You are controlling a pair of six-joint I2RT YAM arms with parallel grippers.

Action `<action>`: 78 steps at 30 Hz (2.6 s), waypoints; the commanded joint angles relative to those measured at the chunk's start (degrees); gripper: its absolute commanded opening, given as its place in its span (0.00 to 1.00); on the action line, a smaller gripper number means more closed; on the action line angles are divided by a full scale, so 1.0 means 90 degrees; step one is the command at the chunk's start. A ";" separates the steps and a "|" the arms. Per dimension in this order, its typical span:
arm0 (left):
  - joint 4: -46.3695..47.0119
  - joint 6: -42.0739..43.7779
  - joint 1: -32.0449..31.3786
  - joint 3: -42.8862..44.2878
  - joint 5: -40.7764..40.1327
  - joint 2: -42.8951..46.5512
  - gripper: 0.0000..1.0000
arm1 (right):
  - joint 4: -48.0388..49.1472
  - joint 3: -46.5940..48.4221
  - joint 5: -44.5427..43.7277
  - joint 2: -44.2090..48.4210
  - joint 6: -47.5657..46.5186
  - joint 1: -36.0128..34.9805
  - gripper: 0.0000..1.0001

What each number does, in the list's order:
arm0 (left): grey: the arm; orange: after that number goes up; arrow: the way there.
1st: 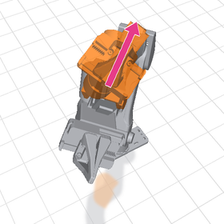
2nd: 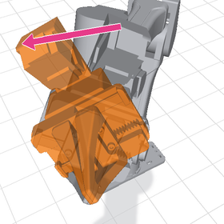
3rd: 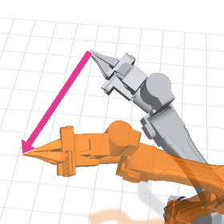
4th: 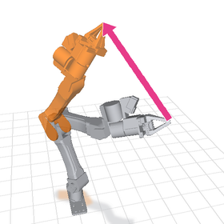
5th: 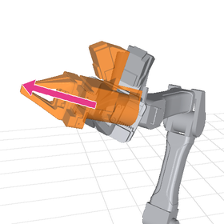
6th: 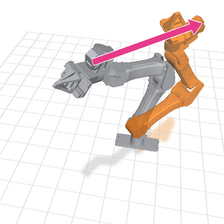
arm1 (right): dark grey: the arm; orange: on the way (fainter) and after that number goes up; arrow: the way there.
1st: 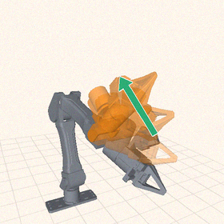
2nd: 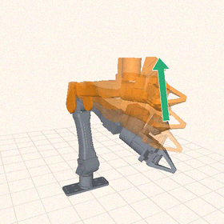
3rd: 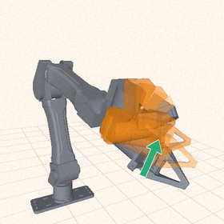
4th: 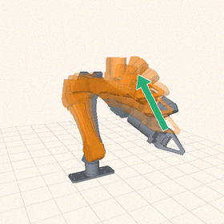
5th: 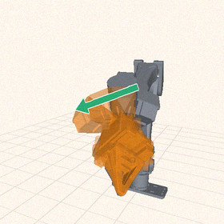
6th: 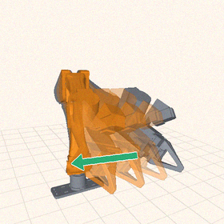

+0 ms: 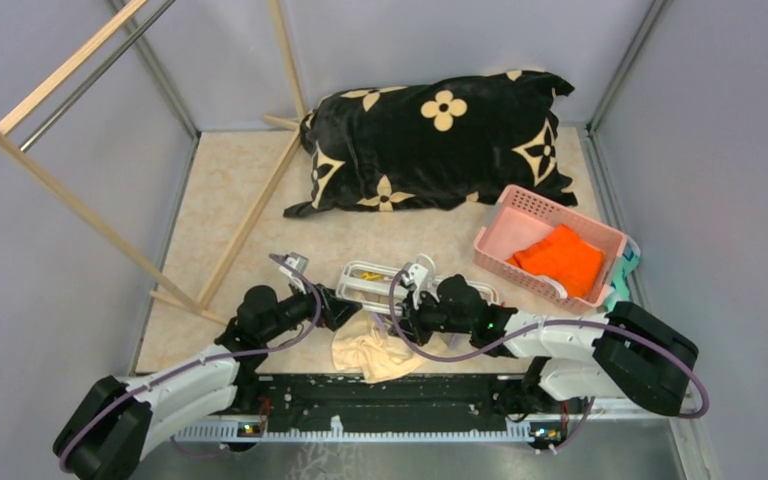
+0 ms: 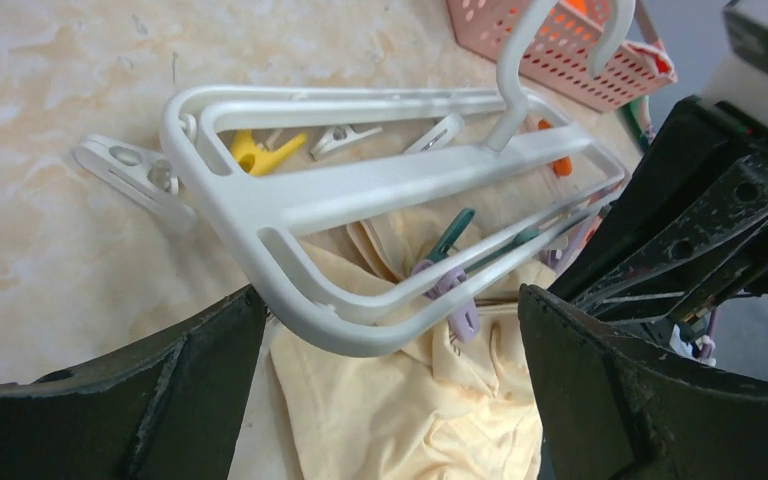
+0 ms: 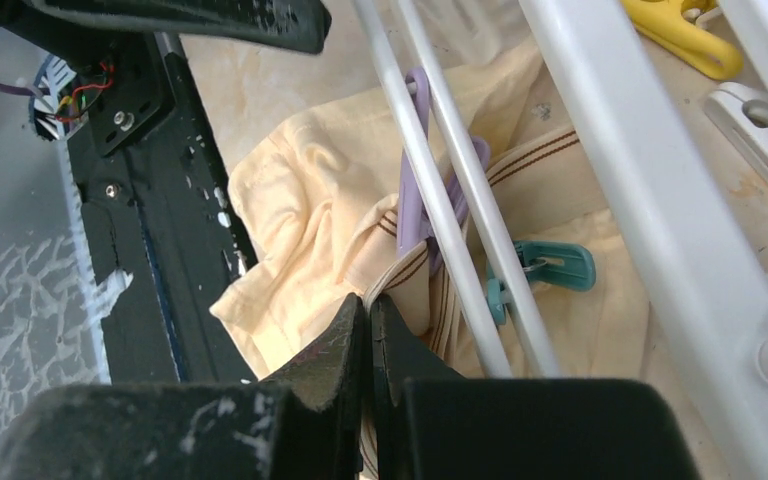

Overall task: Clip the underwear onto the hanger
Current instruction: Clamp the underwear onto the hanger, then adjust the underwear at the center of the board.

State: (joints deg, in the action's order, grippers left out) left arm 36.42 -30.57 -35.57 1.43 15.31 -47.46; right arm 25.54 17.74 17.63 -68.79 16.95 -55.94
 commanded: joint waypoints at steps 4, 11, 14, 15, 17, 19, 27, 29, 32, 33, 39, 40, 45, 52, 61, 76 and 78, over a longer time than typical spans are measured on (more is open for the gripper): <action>-0.0476 -0.0098 0.0027 0.0249 0.0429 -0.0236 1.00 | -0.0354 0.0736 0.0007 -0.0139 -0.0193 0.0034 0.15; -0.2627 -0.0518 0.0027 0.1022 -0.1336 0.0493 1.00 | -0.1663 0.1067 -0.0286 0.0493 -0.0248 0.0034 0.47; -0.3252 -0.0507 0.0027 0.1356 -0.1874 0.0913 1.00 | -0.2458 0.1264 -0.0584 0.0818 -0.0224 0.0034 0.55; -0.3379 -0.0480 0.0027 0.1463 -0.2029 0.1022 1.00 | -0.2717 0.1327 -0.0681 0.0921 -0.0215 0.0034 0.58; -0.3641 -0.0384 0.0022 0.1679 -0.2266 0.1167 1.00 | -0.3108 0.1434 -0.0734 0.1132 -0.0218 0.0030 0.60; -0.3983 -0.0244 0.0027 0.1945 -0.2400 0.1193 1.00 | -0.3349 0.1472 -0.0754 0.1480 -0.0125 0.0034 0.61; -0.5043 0.0067 0.0012 0.2987 -0.2338 0.0530 1.00 | -0.5060 0.2158 -0.2828 0.2750 0.0757 0.0027 0.61; -0.5027 0.0113 -0.0018 0.3116 -0.2199 0.0352 1.00 | -0.5548 0.2382 -0.3483 0.2751 0.1213 0.0034 0.61; -0.4995 0.0134 -0.0060 0.3244 -0.2095 0.0181 1.00 | -0.6132 0.2716 -0.4091 0.2310 0.1575 0.0034 0.61; -0.4964 0.0123 -0.0070 0.3249 -0.2067 0.0174 1.00 | -0.6205 0.2758 -0.4258 0.2107 0.1656 0.0027 0.61; -0.4919 0.0098 -0.0071 0.3273 -0.1960 0.0258 1.00 | -0.5454 0.2895 -0.4699 0.1013 0.1597 0.0034 0.63; -0.4935 0.0109 -0.0071 0.3278 -0.1958 0.0290 1.00 | -0.5312 0.2948 -0.4697 0.0838 0.1535 0.0033 0.63; -0.5029 0.0189 -0.0071 0.3298 -0.1943 0.0389 1.00 | -0.4636 0.3011 -0.4917 0.0056 0.1473 0.0060 0.62; -0.4997 0.0443 -0.0072 0.3305 -0.1769 0.0523 1.00 | -0.3395 0.3034 -0.4546 -0.0651 0.0982 0.0173 0.45; -0.5172 0.0832 -0.0071 0.3436 -0.2026 0.0781 1.00 | -0.2806 0.4296 -0.3514 -0.2159 0.0392 0.0267 0.02; -0.5627 0.0822 -0.0072 0.3694 -0.2388 0.0755 1.00 | -0.2947 0.5949 -0.2667 -0.3176 -0.0539 0.0372 0.54; -0.5649 0.0785 -0.0071 0.3721 -0.2468 0.0646 1.00 | -0.3146 0.5541 -0.2773 -0.2414 -0.0539 0.0482 0.55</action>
State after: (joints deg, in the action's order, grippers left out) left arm -13.17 -24.10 -35.92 32.51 -4.69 -40.80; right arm -3.70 71.24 -7.27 -103.18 14.61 -53.32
